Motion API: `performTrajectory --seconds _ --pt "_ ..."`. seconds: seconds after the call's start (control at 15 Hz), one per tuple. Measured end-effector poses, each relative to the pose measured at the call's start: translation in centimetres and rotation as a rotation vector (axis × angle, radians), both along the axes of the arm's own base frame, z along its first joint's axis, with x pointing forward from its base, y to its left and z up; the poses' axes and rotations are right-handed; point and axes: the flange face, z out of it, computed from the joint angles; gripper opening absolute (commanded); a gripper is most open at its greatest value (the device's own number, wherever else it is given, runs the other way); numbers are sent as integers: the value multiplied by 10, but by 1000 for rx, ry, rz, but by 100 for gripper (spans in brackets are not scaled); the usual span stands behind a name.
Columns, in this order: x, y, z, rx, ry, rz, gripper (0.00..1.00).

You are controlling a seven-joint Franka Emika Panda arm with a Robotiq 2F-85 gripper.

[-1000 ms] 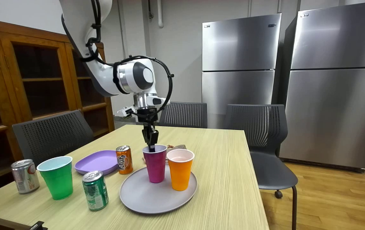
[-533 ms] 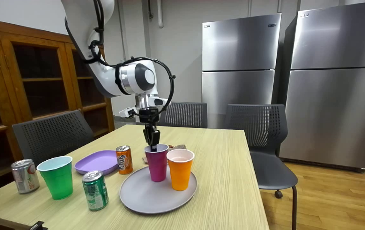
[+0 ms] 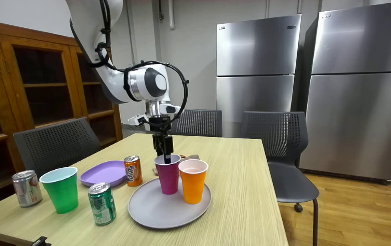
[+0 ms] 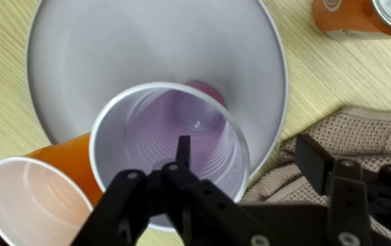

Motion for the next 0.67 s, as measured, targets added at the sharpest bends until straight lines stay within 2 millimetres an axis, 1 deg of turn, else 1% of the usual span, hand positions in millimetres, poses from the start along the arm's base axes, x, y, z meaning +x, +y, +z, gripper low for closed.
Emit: performTrajectory --seconds 0.33,0.67 --pt "-9 -4 20 7 -21 0 100" --pt "-30 -7 49 19 -45 2 100"
